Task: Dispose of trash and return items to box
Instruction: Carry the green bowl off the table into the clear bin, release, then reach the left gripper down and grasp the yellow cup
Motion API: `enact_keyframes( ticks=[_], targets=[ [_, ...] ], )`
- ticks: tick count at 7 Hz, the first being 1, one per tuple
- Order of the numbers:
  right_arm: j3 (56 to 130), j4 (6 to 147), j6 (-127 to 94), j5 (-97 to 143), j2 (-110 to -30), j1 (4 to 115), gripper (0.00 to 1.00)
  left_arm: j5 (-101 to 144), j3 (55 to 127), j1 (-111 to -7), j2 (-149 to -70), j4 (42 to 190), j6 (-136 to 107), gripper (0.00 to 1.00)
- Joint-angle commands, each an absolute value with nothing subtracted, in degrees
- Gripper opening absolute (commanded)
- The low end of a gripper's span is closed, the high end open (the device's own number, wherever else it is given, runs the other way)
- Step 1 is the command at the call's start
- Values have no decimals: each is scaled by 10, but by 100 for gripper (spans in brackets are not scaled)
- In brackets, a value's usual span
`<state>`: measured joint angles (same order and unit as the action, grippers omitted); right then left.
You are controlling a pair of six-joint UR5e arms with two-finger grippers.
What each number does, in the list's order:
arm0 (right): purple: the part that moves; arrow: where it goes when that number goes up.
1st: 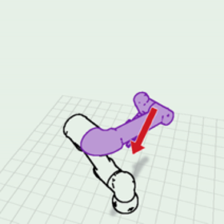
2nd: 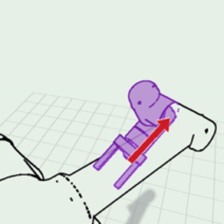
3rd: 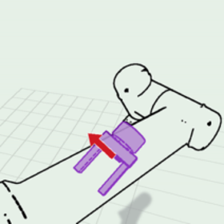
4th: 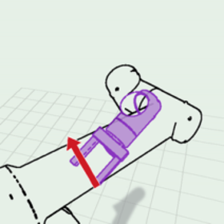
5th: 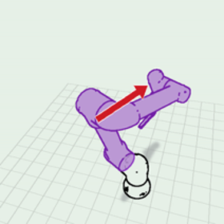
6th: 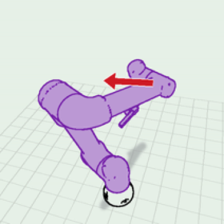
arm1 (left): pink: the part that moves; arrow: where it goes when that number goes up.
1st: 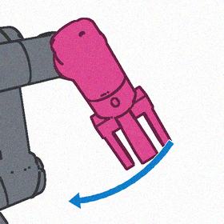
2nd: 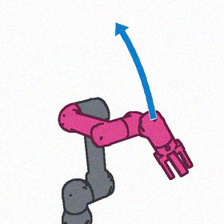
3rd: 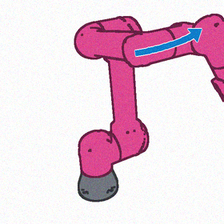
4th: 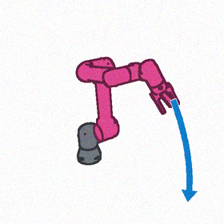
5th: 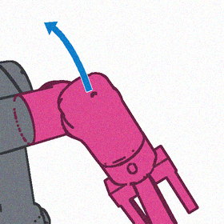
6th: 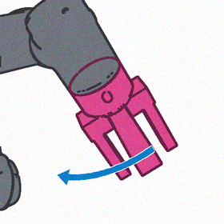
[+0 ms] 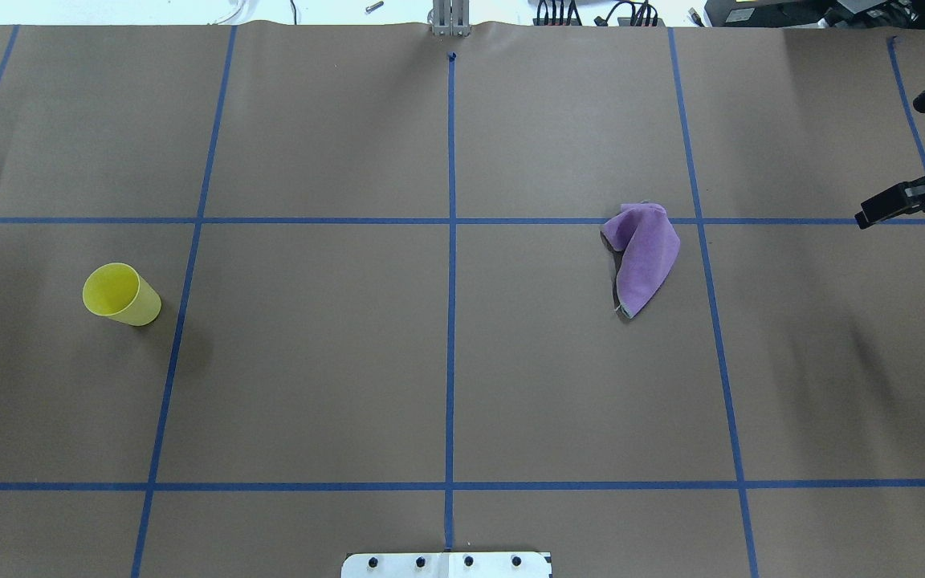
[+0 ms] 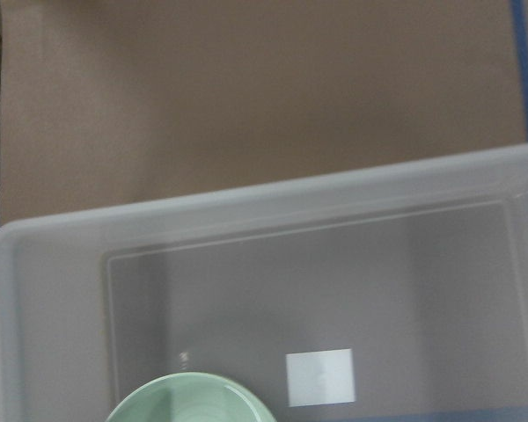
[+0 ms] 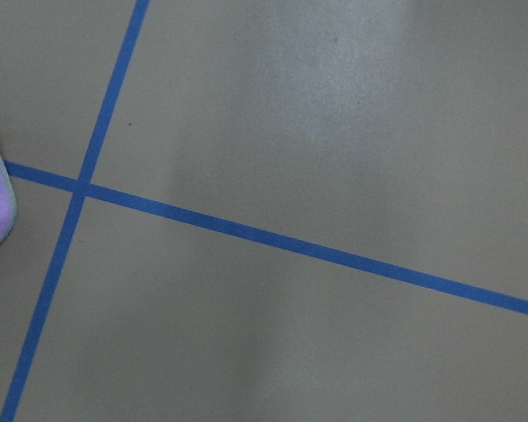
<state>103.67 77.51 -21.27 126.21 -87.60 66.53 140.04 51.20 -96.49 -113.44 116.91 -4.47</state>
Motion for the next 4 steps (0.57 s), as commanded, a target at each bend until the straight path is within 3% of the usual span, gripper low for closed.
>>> enact_keyframes(
  ticks=[1, 3, 4],
  targets=[
    [1036, 776, -214, 1262, -875, 665, 100, 1426, 795, -903, -1053, 1061, -208, 99],
    [1033, 777, -214, 1262, -872, 664, 100, 1419, 974, -775, -985, 1051, -289, 99],
    [1034, 777, -214, 1262, -872, 663, 100, 1417, 996, -724, -977, 1052, -295, 99]
  ],
)
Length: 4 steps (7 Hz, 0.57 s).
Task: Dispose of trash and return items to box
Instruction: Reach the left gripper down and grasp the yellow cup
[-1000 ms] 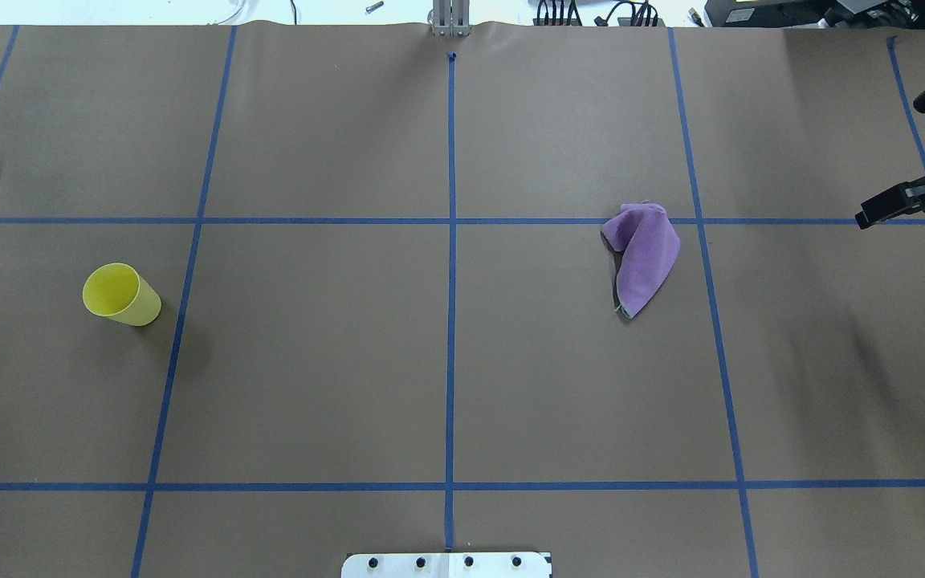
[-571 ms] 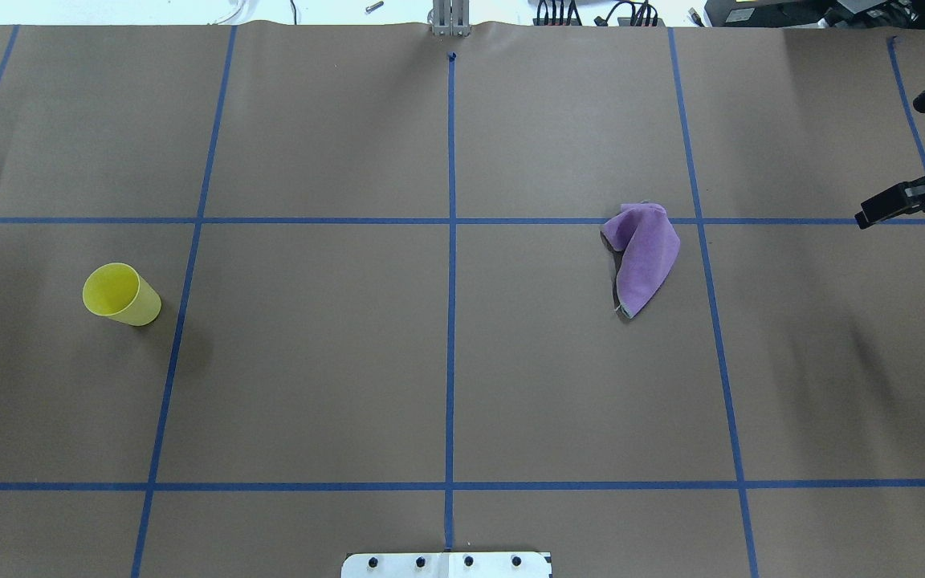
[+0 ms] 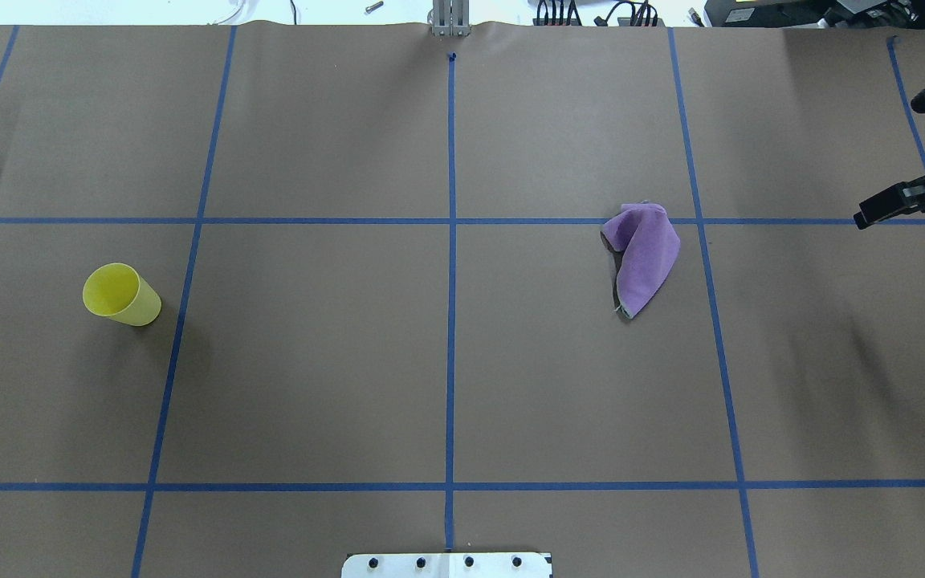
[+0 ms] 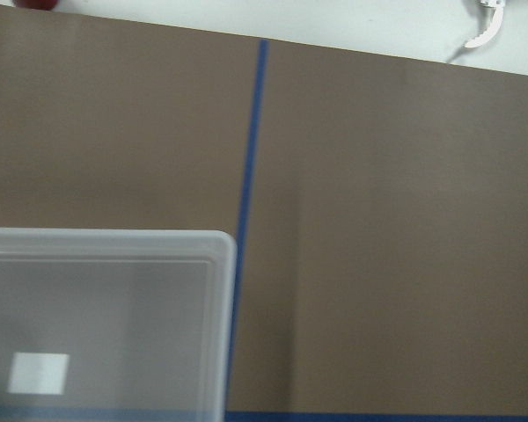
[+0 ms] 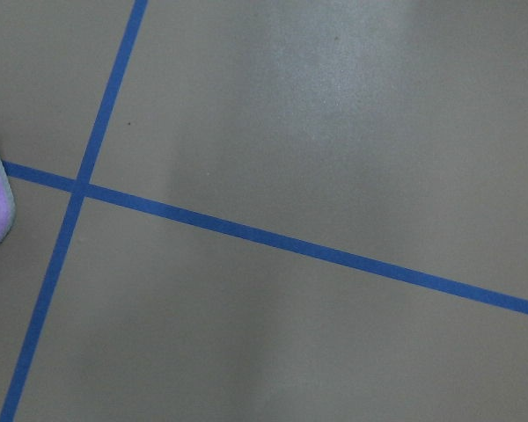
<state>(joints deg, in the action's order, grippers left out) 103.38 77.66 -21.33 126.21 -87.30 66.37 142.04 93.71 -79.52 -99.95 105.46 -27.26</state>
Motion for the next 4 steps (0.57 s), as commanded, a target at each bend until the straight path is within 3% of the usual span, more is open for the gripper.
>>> enact_keyframes(
  ticks=[1, 4],
  targets=[
    [1034, 777, -214, 1261, -869, 662, 100, 1390, 1000, -671, -977, 1053, -297, 99],
    [1032, 778, -214, 1237, -868, 660, 100, 1318, 999, -572, -978, 1056, -305, 98]
  ],
)
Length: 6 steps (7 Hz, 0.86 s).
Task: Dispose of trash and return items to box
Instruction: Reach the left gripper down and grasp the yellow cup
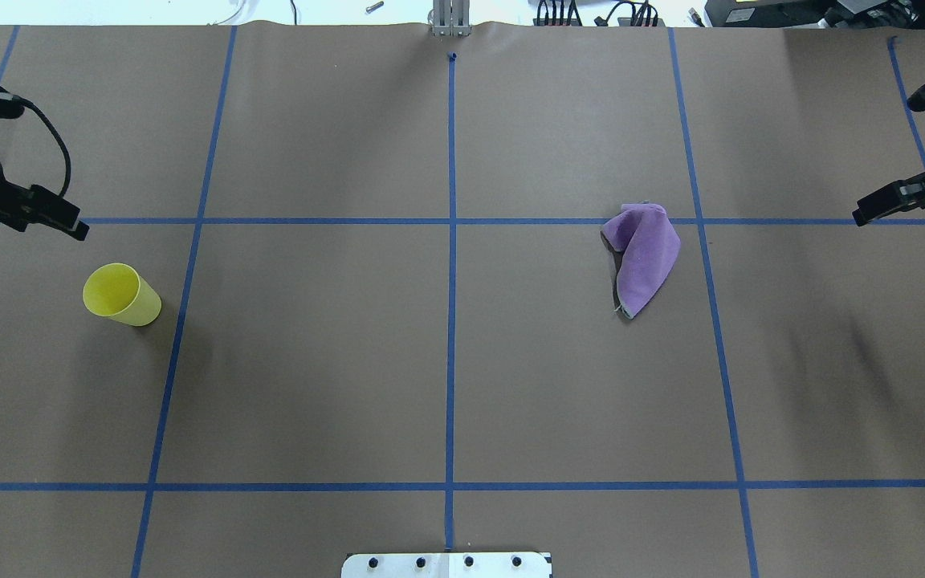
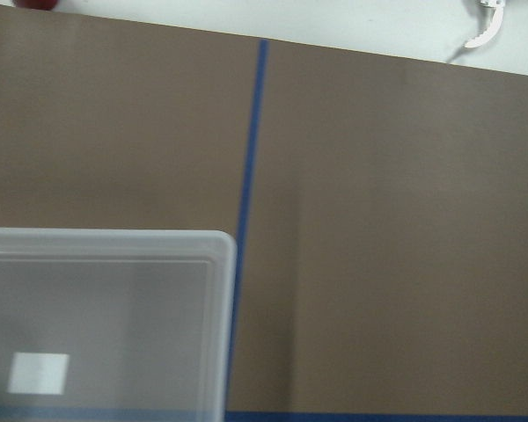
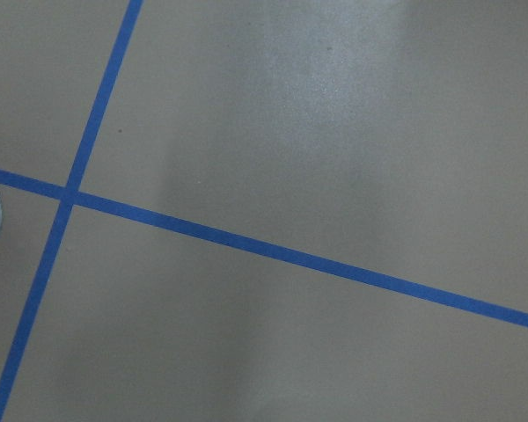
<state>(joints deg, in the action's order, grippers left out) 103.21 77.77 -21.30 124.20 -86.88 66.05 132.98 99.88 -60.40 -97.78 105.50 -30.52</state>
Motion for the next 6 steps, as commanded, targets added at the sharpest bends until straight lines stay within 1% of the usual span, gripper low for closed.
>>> enact_keyframes(
  ticks=[1, 2, 3, 4, 5, 6],
  targets=[
    [1031, 778, -213, 1237, -869, 660, 100, 1317, 998, -552, -977, 1056, -302, 97],
    [1030, 778, -214, 1237, -869, 660, 100, 1317, 998, -542, -976, 1056, -301, 92],
    [1029, 778, -214, 1236, -869, 660, 100, 1317, 998, -538, -975, 1056, -292, 77],
    [1029, 779, -214, 1236, -869, 660, 100, 1318, 996, -538, -967, 1056, -290, 54],
    [1029, 779, -214, 1236, -869, 660, 100, 1318, 986, -538, -962, 1056, -261, 41],
    [1029, 779, -214, 1236, -868, 660, 100, 1318, 963, -538, -963, 1058, -234, 33]
  ],
)
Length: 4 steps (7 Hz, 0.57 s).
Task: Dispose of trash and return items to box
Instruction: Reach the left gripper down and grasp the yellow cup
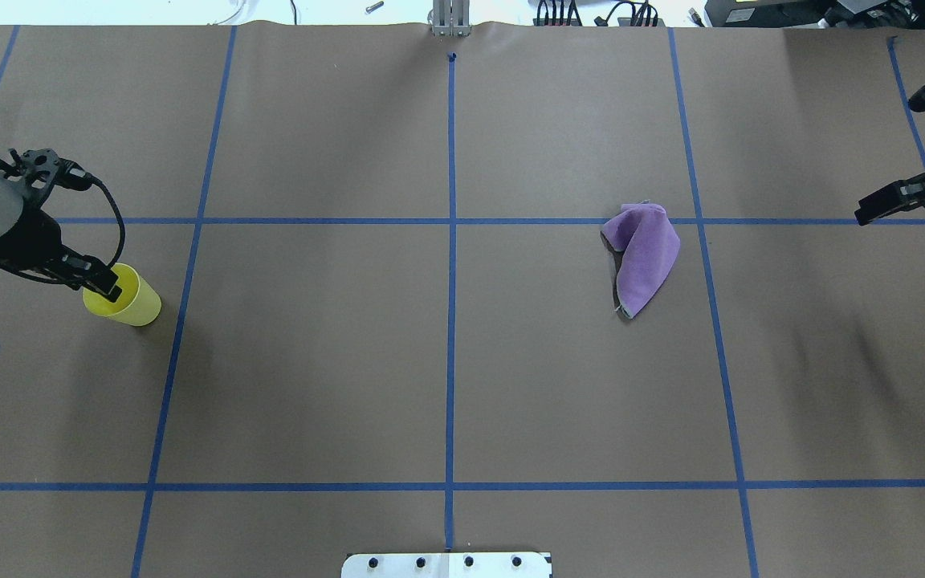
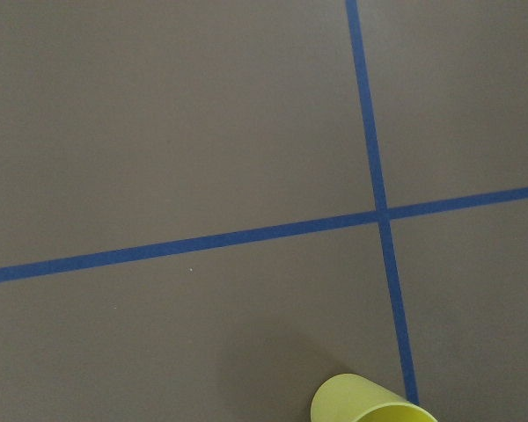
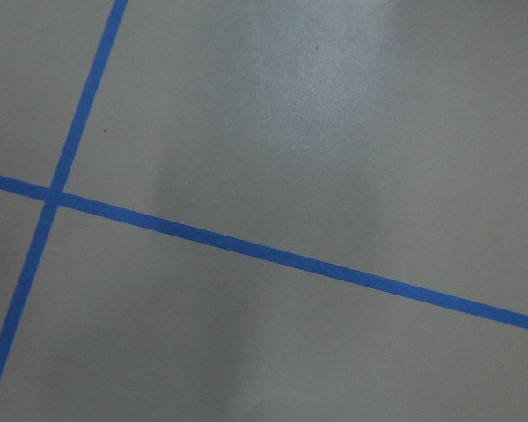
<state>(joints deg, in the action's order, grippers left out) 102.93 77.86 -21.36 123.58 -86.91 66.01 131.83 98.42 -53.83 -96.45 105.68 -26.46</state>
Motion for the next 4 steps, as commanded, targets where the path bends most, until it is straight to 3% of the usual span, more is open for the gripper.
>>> enact_keyframes(
  ticks=[1, 2, 4],
  targets=[
    [1029, 779, -214, 1236, -869, 660, 100, 1319, 957, -538, -970, 1058, -236, 20],
    [1030, 779, -214, 1237, -869, 660, 100, 1325, 965, -539, -971, 1058, -242, 0],
    [1031, 778, -231, 1236, -867, 657, 100, 1337, 1003, -545, -967, 1049, -255, 0]
  ],
)
